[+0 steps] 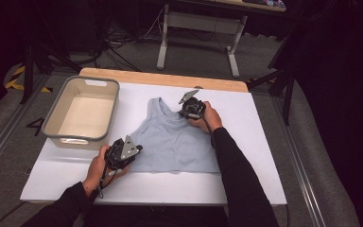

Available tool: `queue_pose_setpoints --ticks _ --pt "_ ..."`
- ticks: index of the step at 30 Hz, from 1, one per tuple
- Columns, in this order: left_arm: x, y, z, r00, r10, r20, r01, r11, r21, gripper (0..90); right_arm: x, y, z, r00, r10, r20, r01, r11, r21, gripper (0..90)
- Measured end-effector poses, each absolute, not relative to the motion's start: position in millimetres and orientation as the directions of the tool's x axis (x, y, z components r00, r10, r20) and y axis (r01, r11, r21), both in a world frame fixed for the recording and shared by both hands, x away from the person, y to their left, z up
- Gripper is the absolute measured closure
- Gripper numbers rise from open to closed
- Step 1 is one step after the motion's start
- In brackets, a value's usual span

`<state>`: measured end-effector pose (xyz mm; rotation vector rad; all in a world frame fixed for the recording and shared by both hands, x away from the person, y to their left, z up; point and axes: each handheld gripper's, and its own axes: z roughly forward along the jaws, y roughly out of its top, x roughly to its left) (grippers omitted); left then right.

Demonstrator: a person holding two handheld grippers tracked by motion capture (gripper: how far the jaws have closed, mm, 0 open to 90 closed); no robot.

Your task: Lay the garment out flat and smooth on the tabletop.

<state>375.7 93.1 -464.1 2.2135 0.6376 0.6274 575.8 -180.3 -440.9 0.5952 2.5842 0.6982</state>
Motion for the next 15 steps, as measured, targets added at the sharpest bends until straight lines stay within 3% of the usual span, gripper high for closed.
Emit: queue_pose_setpoints --ticks 7,15 --pt "377.6 90.4 -468.5 0.771 0.598 0.219 0.27 -0.619 0.737 88.9 576.3 -191.4 -440.1 -0.828 0.524 -0.2 0.344 0.756 0.558 90.0" --pt "377.8 91.7 -467.7 0.759 0.608 0.231 0.267 -0.615 0.742 88.9 570.6 -197.3 -440.1 -0.747 0.591 -0.306 0.369 0.75 0.549 90.0"
